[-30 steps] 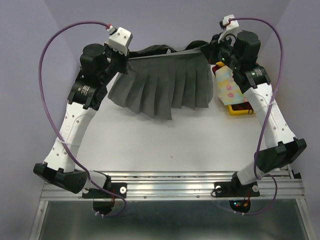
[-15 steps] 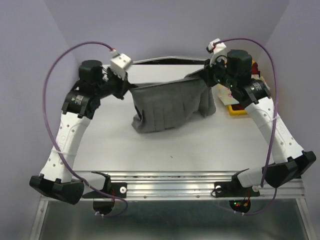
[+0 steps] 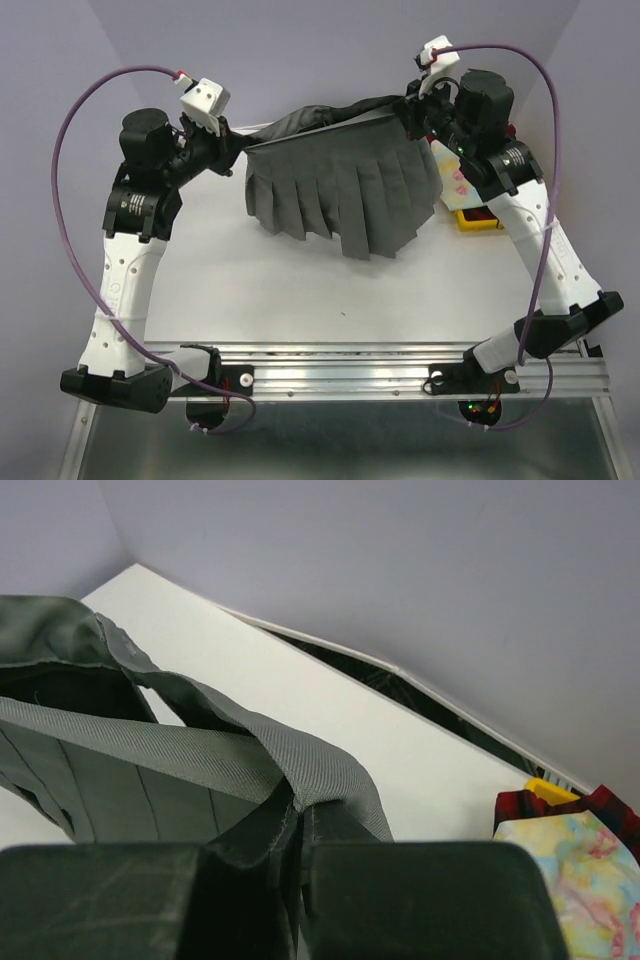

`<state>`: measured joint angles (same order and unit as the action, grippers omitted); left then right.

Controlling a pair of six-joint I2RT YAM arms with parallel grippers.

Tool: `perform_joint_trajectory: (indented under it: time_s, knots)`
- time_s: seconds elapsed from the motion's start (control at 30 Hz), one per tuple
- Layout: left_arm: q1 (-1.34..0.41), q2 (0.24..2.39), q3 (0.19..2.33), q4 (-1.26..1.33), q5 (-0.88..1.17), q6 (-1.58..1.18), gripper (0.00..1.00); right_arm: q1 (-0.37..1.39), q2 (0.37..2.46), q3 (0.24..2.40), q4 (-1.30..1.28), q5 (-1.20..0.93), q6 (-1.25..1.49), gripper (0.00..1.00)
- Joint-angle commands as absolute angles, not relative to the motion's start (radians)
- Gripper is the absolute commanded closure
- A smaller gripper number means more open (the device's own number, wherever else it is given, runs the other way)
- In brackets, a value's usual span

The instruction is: Fold and stack the skirts

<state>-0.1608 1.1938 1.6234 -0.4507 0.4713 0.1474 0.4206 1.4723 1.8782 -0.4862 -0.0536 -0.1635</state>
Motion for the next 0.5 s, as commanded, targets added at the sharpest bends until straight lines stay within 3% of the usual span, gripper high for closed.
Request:
perform_joint_trajectory:
  time_s: [0.0,0.47]
  knots:
    - [-0.091,1.115,1.582,-0.462,0.321,0.212,1.00,0.342,1.486,1.907,-0.472,0.226,-0.229,0.99]
    - [-0.092,1.009,1.505,-0.591,0.239,0.328,1.00,0.342,1.434,1.821,-0.526,0.281,-0.255,0.99]
